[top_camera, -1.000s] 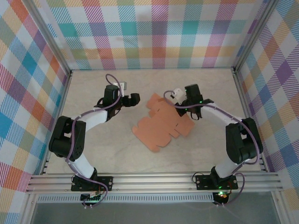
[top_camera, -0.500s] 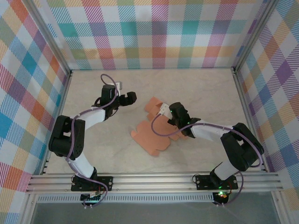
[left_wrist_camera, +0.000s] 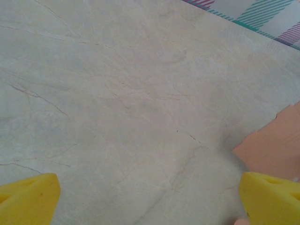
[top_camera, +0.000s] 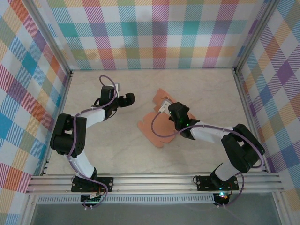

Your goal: Fold the paper box

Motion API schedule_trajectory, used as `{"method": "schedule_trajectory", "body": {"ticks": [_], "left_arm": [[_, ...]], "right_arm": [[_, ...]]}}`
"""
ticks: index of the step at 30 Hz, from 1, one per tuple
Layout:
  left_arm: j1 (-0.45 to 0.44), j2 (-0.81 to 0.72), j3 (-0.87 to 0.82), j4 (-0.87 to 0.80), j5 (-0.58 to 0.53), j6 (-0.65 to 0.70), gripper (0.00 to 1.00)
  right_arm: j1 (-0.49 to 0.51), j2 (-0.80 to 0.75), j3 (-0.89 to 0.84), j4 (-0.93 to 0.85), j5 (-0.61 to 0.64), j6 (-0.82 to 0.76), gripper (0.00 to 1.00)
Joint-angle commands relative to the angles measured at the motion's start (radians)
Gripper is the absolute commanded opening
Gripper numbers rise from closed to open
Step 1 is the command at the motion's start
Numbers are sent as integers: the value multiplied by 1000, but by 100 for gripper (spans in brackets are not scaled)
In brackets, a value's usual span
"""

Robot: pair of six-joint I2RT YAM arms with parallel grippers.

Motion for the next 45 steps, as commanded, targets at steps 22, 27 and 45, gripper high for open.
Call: {"method": "schedule_trajectory", "body": {"ticks": [22,27,45], "left_arm": [[89,55,-2,21,46,-54,98],[127,73,15,-4,71,-64,97],[135,108,50,-33,126,-71,96]], "right_arm": [[211,155,-104,564,60,-399,0],[225,218,-146,744,31,-498,0],[279,248,-60,795,56,-643,0]]}}
